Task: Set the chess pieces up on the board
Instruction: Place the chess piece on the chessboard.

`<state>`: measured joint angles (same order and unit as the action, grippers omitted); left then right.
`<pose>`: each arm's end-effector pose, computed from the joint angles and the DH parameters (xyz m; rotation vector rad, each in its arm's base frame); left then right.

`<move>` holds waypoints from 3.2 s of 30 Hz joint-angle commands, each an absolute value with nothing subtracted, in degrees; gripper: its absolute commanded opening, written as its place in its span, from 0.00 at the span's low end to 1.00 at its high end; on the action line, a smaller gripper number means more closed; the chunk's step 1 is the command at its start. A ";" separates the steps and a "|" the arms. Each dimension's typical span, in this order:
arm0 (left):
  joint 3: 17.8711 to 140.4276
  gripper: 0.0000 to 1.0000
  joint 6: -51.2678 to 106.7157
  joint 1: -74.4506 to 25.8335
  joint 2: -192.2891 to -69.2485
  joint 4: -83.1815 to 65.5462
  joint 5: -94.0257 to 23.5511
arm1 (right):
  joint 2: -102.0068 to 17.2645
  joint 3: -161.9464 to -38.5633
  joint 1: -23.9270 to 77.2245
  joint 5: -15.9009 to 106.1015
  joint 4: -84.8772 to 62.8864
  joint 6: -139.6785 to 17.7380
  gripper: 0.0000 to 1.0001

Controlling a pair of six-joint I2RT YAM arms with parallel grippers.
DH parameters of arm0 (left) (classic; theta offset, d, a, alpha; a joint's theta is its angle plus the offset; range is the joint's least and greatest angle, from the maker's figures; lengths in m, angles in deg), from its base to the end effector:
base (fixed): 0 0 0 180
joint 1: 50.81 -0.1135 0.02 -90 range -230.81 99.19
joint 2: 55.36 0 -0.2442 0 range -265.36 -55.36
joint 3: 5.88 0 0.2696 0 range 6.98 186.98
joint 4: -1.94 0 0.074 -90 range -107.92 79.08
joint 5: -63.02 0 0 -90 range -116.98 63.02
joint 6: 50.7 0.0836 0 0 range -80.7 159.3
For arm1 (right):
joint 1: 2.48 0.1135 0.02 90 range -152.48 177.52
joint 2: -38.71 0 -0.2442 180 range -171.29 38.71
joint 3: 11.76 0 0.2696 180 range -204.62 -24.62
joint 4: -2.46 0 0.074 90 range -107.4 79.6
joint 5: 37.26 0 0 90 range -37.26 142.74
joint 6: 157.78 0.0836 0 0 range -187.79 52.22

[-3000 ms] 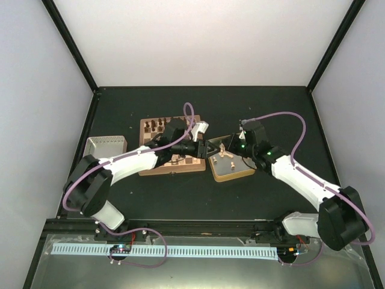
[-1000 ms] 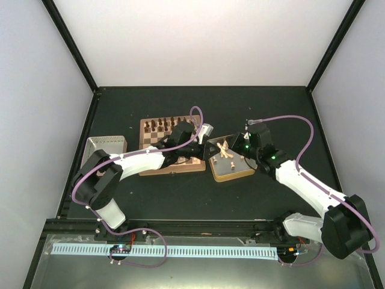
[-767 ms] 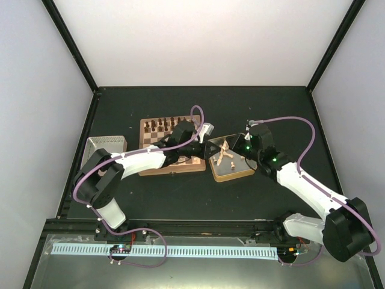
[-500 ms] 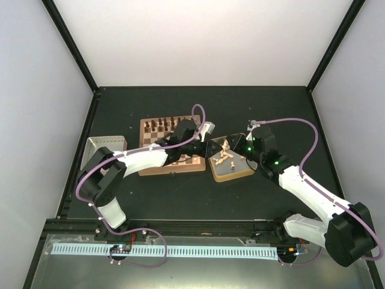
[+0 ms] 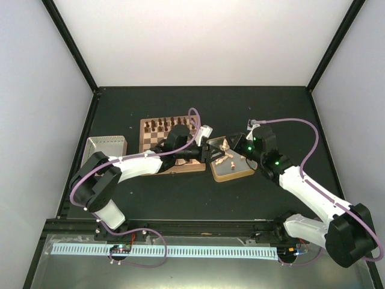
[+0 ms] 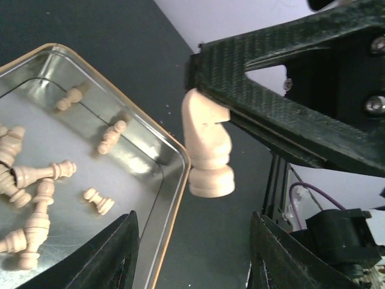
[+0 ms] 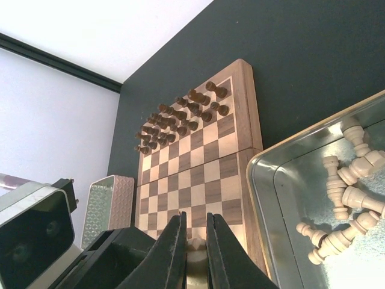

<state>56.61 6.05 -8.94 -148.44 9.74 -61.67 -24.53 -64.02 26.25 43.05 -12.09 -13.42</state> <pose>0.2637 -0.3003 0.1649 0.6052 2.1057 -1.4002 0.2702 0.1642 0.2128 0.3704 2.1543 1.0513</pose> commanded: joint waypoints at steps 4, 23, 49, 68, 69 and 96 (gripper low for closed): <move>58.08 0.52 5.53 -8.54 -146.88 15.11 -63.74 | -24.26 -65.07 25.89 39.36 -10.83 -12.88 0.11; 59.72 0.02 23.61 -8.53 -143.31 5.34 -63.85 | -21.46 -72.51 25.91 29.81 -25.78 -26.20 0.34; 58.20 0.02 55.76 -7.50 -133.82 -1.92 -60.36 | -26.55 -89.04 26.10 18.22 -51.44 -46.50 0.41; 59.22 0.35 52.58 -7.10 -133.24 -4.07 -58.73 | -30.75 -89.96 26.89 21.21 -51.01 -48.94 0.03; 59.42 0.45 50.57 -7.14 -132.81 -4.85 -56.80 | -30.51 -89.81 27.11 22.70 -50.62 -48.66 0.03; 56.51 0.99 31.51 -8.00 -81.28 -35.95 -2.67 | -55.79 -100.35 52.34 65.65 -46.67 -31.55 0.03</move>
<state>55.51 29.68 -7.72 -82.94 -29.79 -7.36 -51.70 -95.60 50.84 60.47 -44.25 -32.78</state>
